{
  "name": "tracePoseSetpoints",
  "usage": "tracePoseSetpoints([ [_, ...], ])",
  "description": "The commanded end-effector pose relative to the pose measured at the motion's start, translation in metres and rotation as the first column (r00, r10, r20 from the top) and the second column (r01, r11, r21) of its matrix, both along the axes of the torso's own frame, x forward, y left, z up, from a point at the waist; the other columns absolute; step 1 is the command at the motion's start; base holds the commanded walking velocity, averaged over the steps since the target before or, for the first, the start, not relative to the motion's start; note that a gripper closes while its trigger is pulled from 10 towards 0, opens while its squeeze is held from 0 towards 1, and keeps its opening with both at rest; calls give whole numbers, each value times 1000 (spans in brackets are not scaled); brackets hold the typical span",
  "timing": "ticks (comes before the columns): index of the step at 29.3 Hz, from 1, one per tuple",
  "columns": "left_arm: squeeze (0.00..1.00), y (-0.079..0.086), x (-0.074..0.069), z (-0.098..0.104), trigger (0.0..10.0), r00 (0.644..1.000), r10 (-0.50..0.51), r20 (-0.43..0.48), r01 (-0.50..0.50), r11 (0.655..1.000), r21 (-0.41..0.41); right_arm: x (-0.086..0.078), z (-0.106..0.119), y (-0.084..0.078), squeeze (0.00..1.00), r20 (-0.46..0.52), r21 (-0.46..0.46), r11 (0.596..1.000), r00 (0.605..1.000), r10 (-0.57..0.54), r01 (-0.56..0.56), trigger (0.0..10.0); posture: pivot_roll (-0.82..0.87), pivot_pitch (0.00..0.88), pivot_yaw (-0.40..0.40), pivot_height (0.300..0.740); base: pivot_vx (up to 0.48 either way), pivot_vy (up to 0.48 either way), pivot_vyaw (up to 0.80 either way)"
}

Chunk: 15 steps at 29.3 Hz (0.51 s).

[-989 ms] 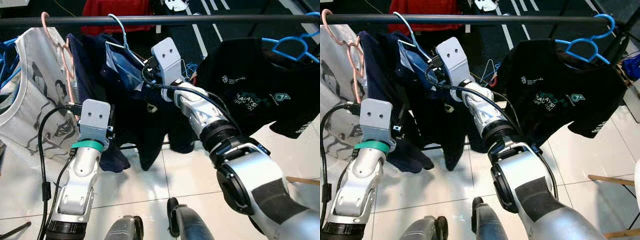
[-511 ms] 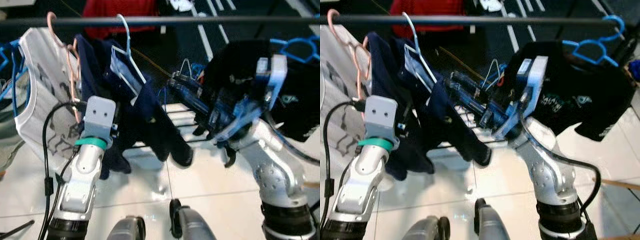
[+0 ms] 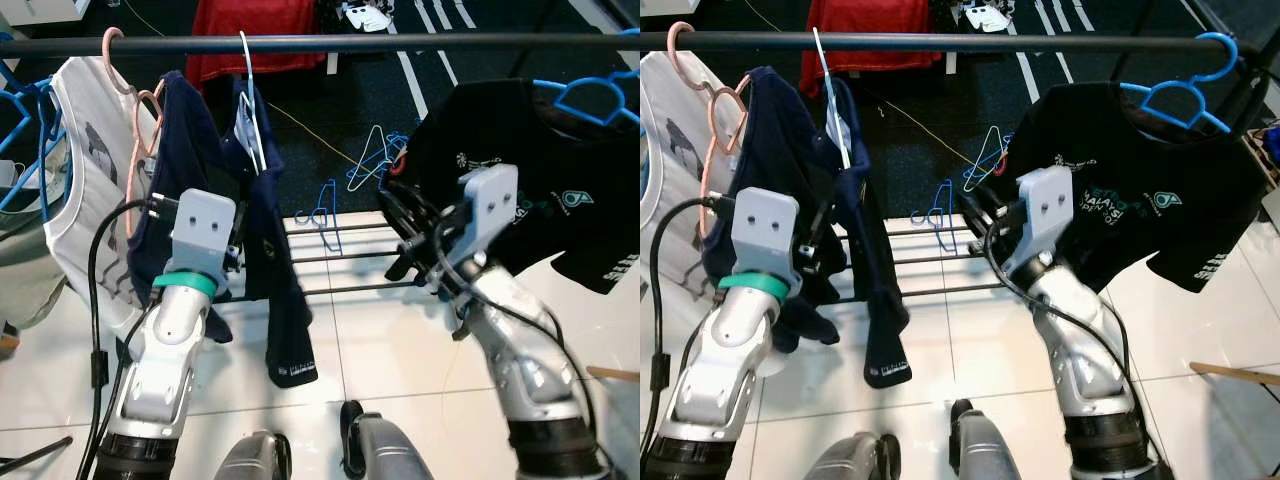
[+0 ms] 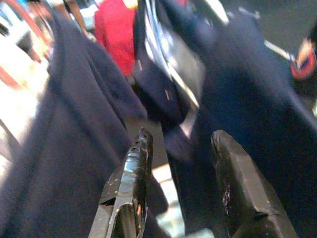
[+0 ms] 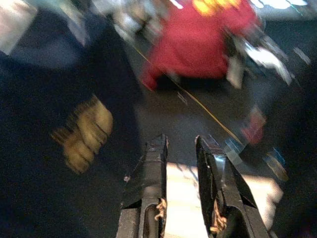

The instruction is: Hang hanger

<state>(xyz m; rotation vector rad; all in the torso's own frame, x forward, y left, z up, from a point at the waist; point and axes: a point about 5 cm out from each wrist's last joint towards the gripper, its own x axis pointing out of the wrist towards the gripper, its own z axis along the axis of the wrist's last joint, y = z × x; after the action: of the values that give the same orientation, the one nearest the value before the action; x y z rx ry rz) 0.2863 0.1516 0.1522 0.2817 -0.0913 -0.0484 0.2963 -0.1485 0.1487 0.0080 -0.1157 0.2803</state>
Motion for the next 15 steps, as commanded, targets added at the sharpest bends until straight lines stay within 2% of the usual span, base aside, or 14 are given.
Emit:
tracePoseSetpoints([
  [1, 0, 1, -3, -13, 10000, 998, -11, -66, 12, 1000, 4, -4, -10, 4, 0, 1, -34, 999, 1000, -21, 21, 10000, -119, 159, 49, 740, 0, 0, 0],
  [6, 0, 3, -8, -26, 10000, 993, -32, -112, 27, 998, -50, -14, -31, 22, 0, -36, -35, 999, 999, 18, -19, 10000, -124, 145, 40, 740, 0, 0, 0],
  [13, 0, 0, -8, -31, 10000, 994, -16, -110, 10, 998, -55, -15, -41, 28, 0, -55, -40, 999, 998, 17, -19, 10000, -120, 127, 30, 740, 0, 0, 0],
  [15, 0, -2, -10, -43, 10000, 991, 0, -131, -6, 999, -51, -12, -52, 27, 0, -86, -37, 999, 996, -22, 19, 10000, -119, 114, 23, 740, 0, 0, 0],
])
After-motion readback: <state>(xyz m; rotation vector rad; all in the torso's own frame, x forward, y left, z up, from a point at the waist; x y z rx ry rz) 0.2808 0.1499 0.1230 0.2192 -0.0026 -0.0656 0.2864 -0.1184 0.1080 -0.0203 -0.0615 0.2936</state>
